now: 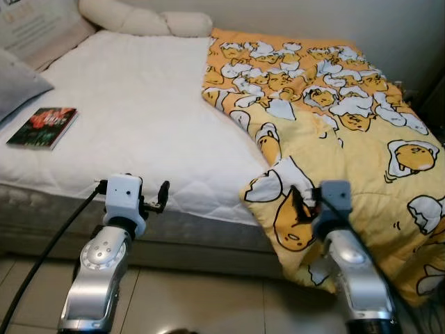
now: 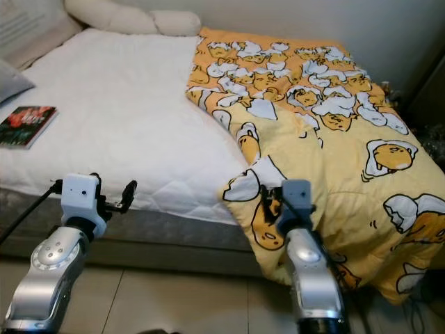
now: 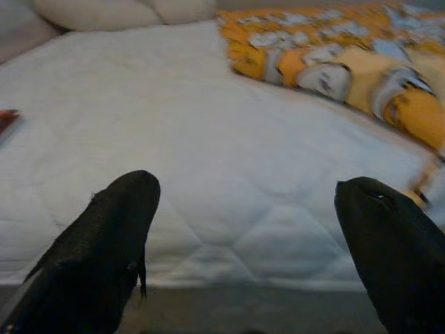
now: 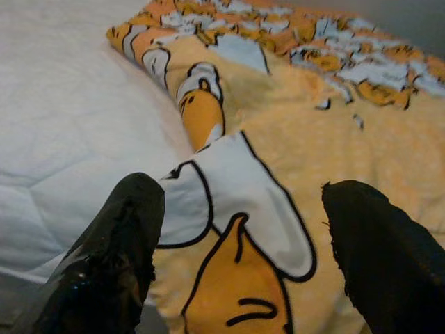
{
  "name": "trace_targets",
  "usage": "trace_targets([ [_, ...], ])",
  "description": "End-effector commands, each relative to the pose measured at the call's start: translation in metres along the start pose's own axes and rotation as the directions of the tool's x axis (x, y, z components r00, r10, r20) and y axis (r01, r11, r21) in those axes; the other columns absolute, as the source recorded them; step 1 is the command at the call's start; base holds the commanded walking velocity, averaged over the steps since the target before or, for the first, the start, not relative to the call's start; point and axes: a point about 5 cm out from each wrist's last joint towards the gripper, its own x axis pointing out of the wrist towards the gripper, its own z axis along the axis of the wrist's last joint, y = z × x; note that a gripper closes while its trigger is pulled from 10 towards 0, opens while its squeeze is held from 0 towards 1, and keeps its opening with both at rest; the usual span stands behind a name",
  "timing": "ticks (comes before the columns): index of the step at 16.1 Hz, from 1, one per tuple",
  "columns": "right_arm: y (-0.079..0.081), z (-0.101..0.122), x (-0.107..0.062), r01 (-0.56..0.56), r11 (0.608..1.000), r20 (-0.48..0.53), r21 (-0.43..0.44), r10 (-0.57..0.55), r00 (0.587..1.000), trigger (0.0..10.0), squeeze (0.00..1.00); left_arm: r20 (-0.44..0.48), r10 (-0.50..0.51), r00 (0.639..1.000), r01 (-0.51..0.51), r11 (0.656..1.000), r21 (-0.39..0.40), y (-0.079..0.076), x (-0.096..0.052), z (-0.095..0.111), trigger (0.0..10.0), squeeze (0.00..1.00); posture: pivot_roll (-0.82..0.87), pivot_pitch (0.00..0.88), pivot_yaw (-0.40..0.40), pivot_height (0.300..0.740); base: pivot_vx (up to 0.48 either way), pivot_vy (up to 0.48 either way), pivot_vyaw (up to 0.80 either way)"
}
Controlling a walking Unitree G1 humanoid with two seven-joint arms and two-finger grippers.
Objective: Clean up the room
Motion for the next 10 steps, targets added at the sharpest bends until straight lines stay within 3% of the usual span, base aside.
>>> trace_targets([
  [1, -0.002, -0.0019, -0.0009, 0.015, 1.0, -0.013, 0.012, -0.015, 1.0, 10.0, 0.0, 0.01, -0.017, 1.0, 0.017, 1.0, 0.006, -0.0032, 0.0008, 0.0018, 10.0, 0.7, 0.08, 0.0, 0.001, 0.74, 0.0, 0.0, 0.0],
  [4, 0.0011, -0.0013, 0.0005, -0.005, 1.0, -0.015, 0.008, 0.005, 1.0, 10.0, 0.0, 0.023, -0.022, 1.0, 0.022, 1.0, -0.008, -0.0046, 0.0008, 0.0036, 10.0, 0.71, 0.09, 0.0, -0.012, 0.74, 0.0, 0.0, 0.0],
  [10, 0.0066, -0.0008, 0.0046, -0.041, 0.999, -0.023, 0.008, 0.041, 0.999, 10.0, 0.0, 0.019, 0.001, 1.0, 0.0, 1.0, -0.012, -0.0002, -0.0025, 0.0023, 10.0, 0.72, 0.11, 0.0, -0.023, 0.74, 0.304, 0.0, 0.0],
])
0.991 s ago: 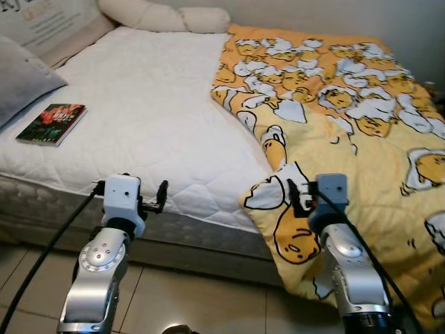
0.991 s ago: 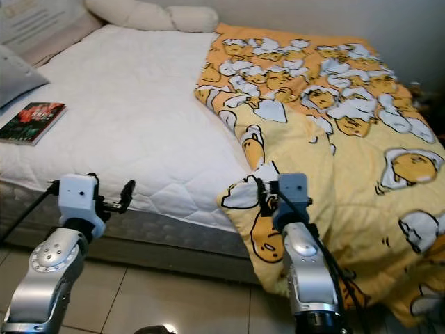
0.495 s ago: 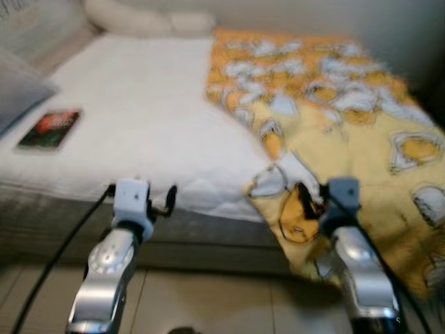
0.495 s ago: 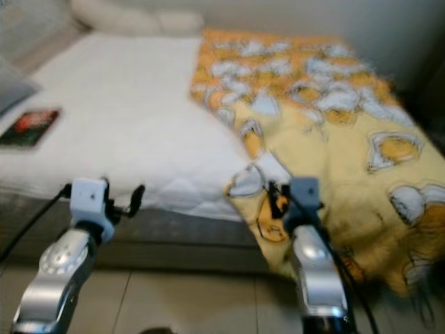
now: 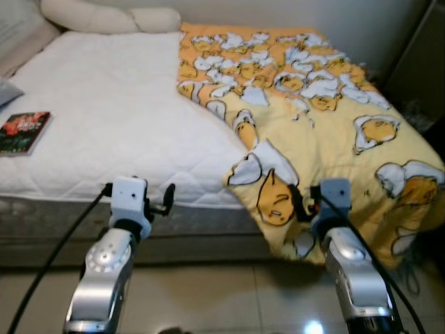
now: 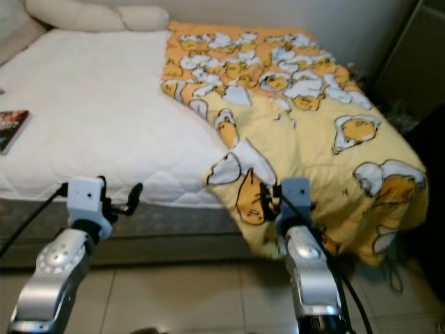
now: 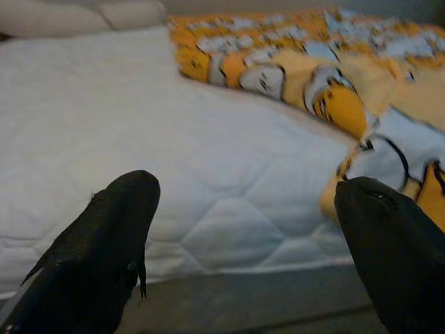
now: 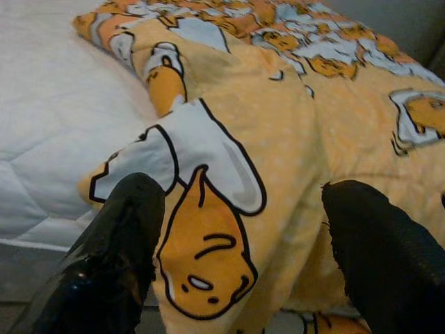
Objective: Clean up the room
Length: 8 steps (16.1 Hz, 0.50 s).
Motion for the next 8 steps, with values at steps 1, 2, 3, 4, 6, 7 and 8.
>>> trace_targets([
  [1, 0.0001, 0.0037, 0.0032, -0.006, 1.0, 0.003, 0.002, 0.006, 1.0, 10.0, 0.0, 0.004, 0.001, 1.0, -0.001, 1.0, -0.002, -0.0001, -0.0017, 0.0004, 10.0, 0.72, 0.1, 0.0, -0.021, 0.74, 0.36, 0.0, 0.0],
  [2, 0.0006, 0.0036, 0.0028, -0.008, 1.0, 0.003, 0.002, 0.008, 1.0, 10.0, 0.0, 0.002, 0.002, 1.0, -0.002, 1.0, -0.002, 0.0005, -0.0021, -0.0001, 10.0, 0.72, 0.1, 0.0, -0.018, 0.74, 0.368, 0.0, 0.0],
  [3, 0.0006, 0.0035, 0.0024, -0.008, 1.0, 0.004, 0.002, 0.008, 1.0, 10.0, 0.0, 0.0, 0.002, 1.0, -0.002, 1.0, -0.001, 0.0007, -0.0022, -0.0004, 10.0, 0.71, 0.1, 0.0, -0.018, 0.74, 0.371, 0.0, 0.0],
  [4, -0.0003, 0.003, 0.0019, -0.005, 1.0, 0.003, 0.002, 0.005, 1.0, 10.0, 0.0, -0.002, 0.002, 1.0, -0.002, 1.0, 0.0, 0.0007, -0.0019, -0.0008, 10.0, 0.72, 0.1, 0.0, -0.017, 0.74, 0.375, 0.0, 0.0],
  [6, -0.0013, 0.0028, 0.0021, -0.004, 1.0, 0.003, -0.001, 0.004, 1.0, 10.0, 0.0, -0.002, 0.002, 1.0, -0.002, 1.0, 0.001, 0.0006, -0.0013, -0.0008, 10.0, 0.72, 0.1, 0.0, -0.017, 0.74, 0.381, 0.0, 0.0],
  [7, 0.0012, 0.0042, 0.0033, -0.03, 0.999, 0.006, -0.022, 0.03, 1.0, 10.0, 0.0, -0.001, 0.004, 1.0, -0.004, 1.0, 0.0, 0.0006, -0.0014, -0.0004, 10.0, 0.72, 0.1, 0.0, -0.02, 0.74, 0.394, 0.0, 0.0],
  [8, 0.0043, 0.0054, 0.0042, -0.055, 0.998, 0.009, -0.033, 0.056, 0.998, 10.0, 0.0, -0.001, 0.008, 1.0, -0.008, 1.0, 0.001, 0.0014, -0.0017, -0.0002, 10.0, 0.72, 0.11, 0.0, -0.023, 0.74, 0.398, 0.0, 0.0],
])
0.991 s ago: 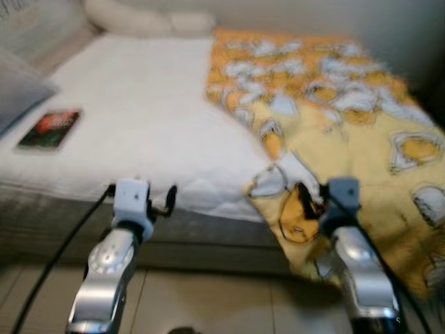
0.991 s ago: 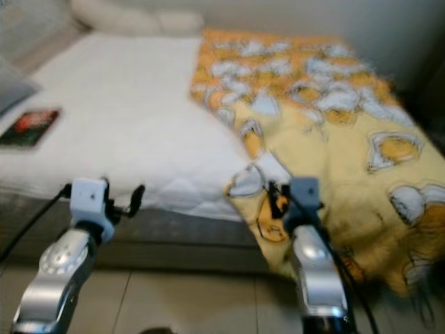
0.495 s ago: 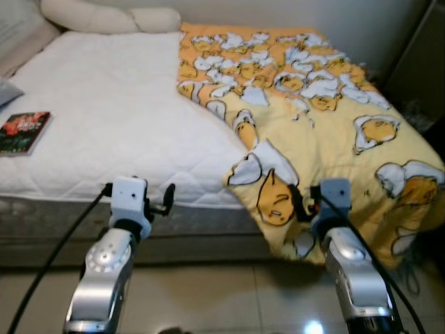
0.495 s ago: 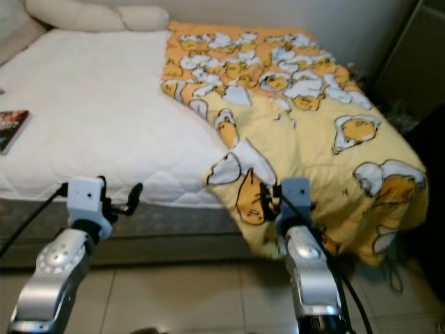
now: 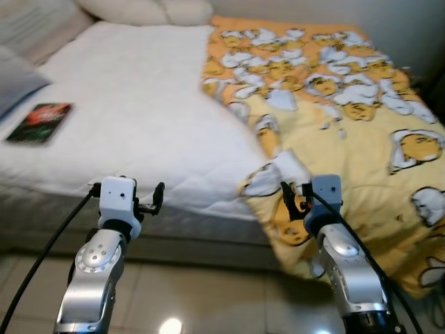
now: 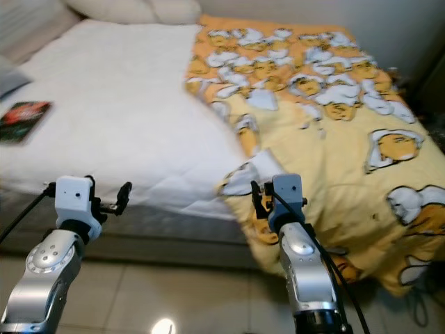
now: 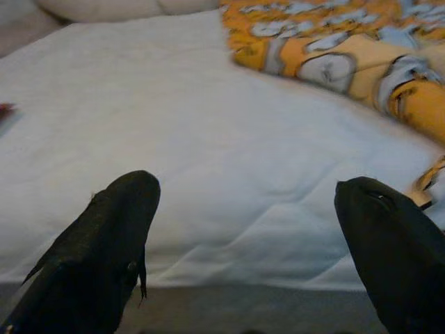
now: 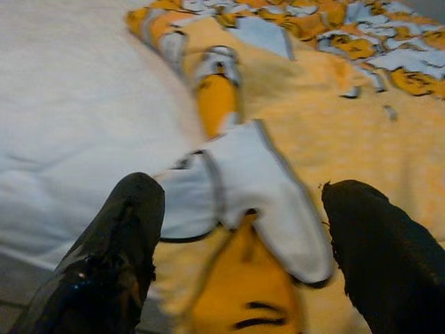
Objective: Clean up the room
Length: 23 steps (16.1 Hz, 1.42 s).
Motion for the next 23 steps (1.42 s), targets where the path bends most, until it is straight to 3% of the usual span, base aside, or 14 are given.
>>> trace_targets([
  [1, 0.001, 0.004, 0.002, -0.011, 1.0, 0.011, -0.004, 0.011, 1.0, 10.0, 0.0, 0.014, -0.012, 1.0, 0.012, 1.0, 0.015, -0.002, 0.0, 0.004, 10.0, 0.71, 0.11, 0.0, -0.027, 0.74, 0.394, 0.0, 0.0],
  [10, 0.002, 0.003, 0.006, -0.011, 1.0, -0.009, 0.005, 0.011, 1.0, 10.0, 0.0, 0.015, -0.01, 1.0, 0.009, 1.0, 0.029, 0.0, 0.001, 0.006, 10.0, 0.71, 0.12, 0.0, -0.023, 0.74, 0.39, 0.0, 0.0],
  [13, 0.001, 0.001, 0.01, -0.012, 1.0, -0.041, 0.0, 0.012, 0.999, 10.0, 0.0, 0.007, -0.024, 1.0, 0.024, 0.999, 0.045, 0.001, 0.001, 0.006, 10.0, 0.69, 0.12, 0.0, -0.02, 0.74, 0.089, 0.0, 0.0],
  [14, 0.004, 0.007, 0.019, -0.037, 0.999, -0.04, 0.02, 0.037, 0.998, 10.0, 1.0, -0.017, -0.094, 0.995, 0.095, 0.992, 0.084, -0.001, 0.0, 0.004, 10.0, 0.69, 0.12, 0.0, -0.011, 0.74, 0.0, 0.0, 0.0],
  [18, 0.012, 0.004, 0.051, -0.005, 0.996, -0.225, -0.088, -0.015, 0.974, 10.0, 1.0, -0.101, -0.26, 0.96, 0.275, 0.943, 0.186, -0.002, -0.007, 0.0, 10.0, 0.7, 0.14, 0.0, 0.004, 0.74, 0.0, 0.0, 0.0],
  [22, 0.01, 0.012, 0.077, 0.043, 0.993, -0.277, -0.106, -0.071, 0.958, 10.0, 1.0, -0.143, -0.344, 0.928, 0.37, 0.895, 0.249, 0.003, -0.008, 0.006, 10.0, 0.69, 0.16, 0.0, 0.015, 0.74, 0.0, 0.0, 0.0],
  [23, 0.008, 0.013, 0.079, 0.049, 0.992, -0.282, -0.118, -0.081, 0.956, 10.0, 0.53, -0.151, -0.356, 0.922, 0.384, 0.888, 0.251, 0.004, -0.009, 0.007, 10.0, 0.69, 0.17, 0.0, 0.016, 0.74, 0.0, 0.0, 0.0],
])
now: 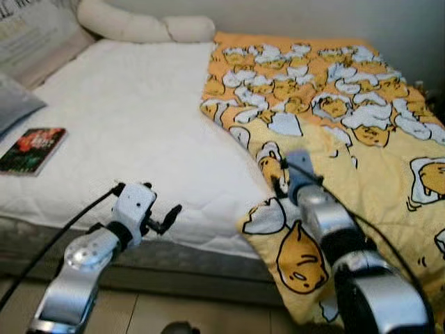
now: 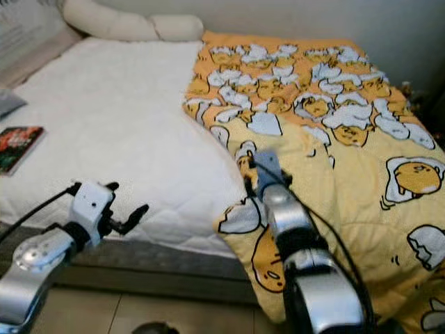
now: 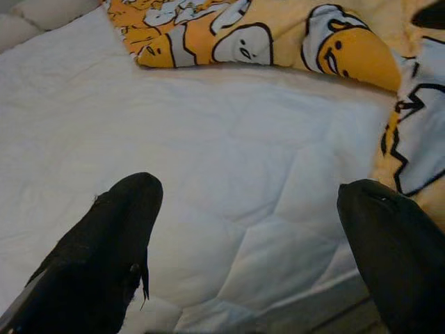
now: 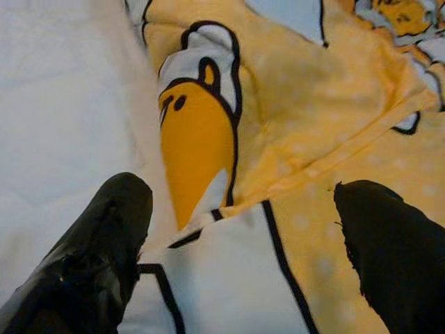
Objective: Clean up the room
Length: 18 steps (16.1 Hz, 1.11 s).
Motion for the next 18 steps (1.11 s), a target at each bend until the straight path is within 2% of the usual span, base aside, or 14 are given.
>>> trace_targets([
  [1, -0.003, -0.002, 0.002, 0.012, 1.0, -0.019, 0.004, -0.012, 1.0, 10.0, 0.0, -0.004, -0.031, 1.0, 0.031, 0.999, 0.013, -0.002, 0.0, 0.003, 10.0, 0.69, 0.18, 0.0, 0.016, 0.74, 0.0, 0.0, 0.0],
  [3, -0.004, -0.002, 0.006, 0.0, 0.999, -0.057, -0.047, -0.003, 0.998, 10.0, 0.0, -0.035, -0.11, 0.993, 0.111, 0.993, 0.041, -0.003, -0.007, 0.005, 10.0, 0.69, 0.22, 0.0, 0.015, 0.74, 0.0, 0.0, 0.0],
  [5, -0.003, -0.007, 0.007, -0.011, 0.999, -0.087, -0.037, 0.008, 0.996, 10.0, 0.0, -0.054, -0.153, 0.987, 0.156, 0.986, 0.063, -0.005, -0.01, 0.006, 10.0, 0.7, 0.25, 0.0, 0.012, 0.74, 0.0, 0.0, 0.0],
  [6, -0.004, -0.009, 0.007, -0.004, 1.0, -0.098, -0.023, 0.001, 0.995, 9.0, 0.0, -0.058, -0.158, 0.986, 0.162, 0.984, 0.069, -0.005, -0.011, 0.007, 10.0, 0.7, 0.27, 0.0, 0.014, 0.74, 0.0, 0.0, 0.0],
  [7, -0.005, -0.011, 0.007, 0.008, 1.0, -0.102, 0.008, -0.007, 0.995, 5.5, 0.0, -0.064, -0.158, 0.985, 0.162, 0.984, 0.076, -0.005, -0.013, 0.007, 10.0, 0.7, 0.29, 0.002, 0.015, 0.74, 0.0, 0.0, 0.0],
  [8, -0.005, -0.013, 0.007, 0.017, 0.999, -0.109, 0.038, -0.013, 0.994, 2.8, 0.0, -0.07, -0.156, 0.985, 0.161, 0.984, 0.08, -0.004, -0.016, 0.007, 10.0, 0.69, 0.31, 0.023, 0.018, 0.74, 0.0, 0.0, 0.0],
  [9, -0.003, -0.019, 0.006, 0.02, 0.998, -0.129, 0.065, -0.012, 0.992, 1.1, 0.0, -0.092, -0.153, 0.984, 0.161, 0.983, 0.084, -0.003, -0.022, 0.006, 10.0, 0.69, 0.34, 0.055, 0.024, 0.74, 0.0, 0.0, 0.0],
  [10, -0.002, -0.025, 0.006, 0.023, 0.998, -0.147, 0.051, -0.016, 0.989, 0.0, 0.0, -0.108, -0.155, 0.982, 0.164, 0.983, 0.082, -0.002, -0.026, 0.003, 10.0, 0.7, 0.35, 0.068, 0.025, 0.74, 0.0, 0.0, 0.0],
  [15, -0.006, -0.041, 0.004, 0.048, 0.998, -0.191, 0.042, -0.039, 0.981, 0.0, 0.0, -0.157, -0.168, 0.973, 0.18, 0.981, 0.071, 0.0, -0.04, -0.006, 10.0, 0.7, 0.36, 0.106, 0.031, 0.74, 0.0, 0.0, 0.0],
  [17, -0.01, -0.049, 0.002, 0.06, 0.998, -0.207, 0.03, -0.053, 0.977, 0.0, 0.0, -0.169, -0.168, 0.971, 0.182, 0.981, 0.072, 0.006, -0.047, -0.007, 10.0, 0.7, 0.38, 0.128, 0.035, 0.74, 0.0, 0.0, 0.0],
  [18, -0.013, -0.053, 0.002, 0.072, 0.997, -0.215, 0.032, -0.064, 0.974, 0.0, 0.0, -0.18, -0.164, 0.97, 0.178, 0.982, 0.069, 0.012, -0.056, -0.008, 10.0, 0.7, 0.39, 0.143, 0.041, 0.74, 0.0, 0.0, 0.0],
])
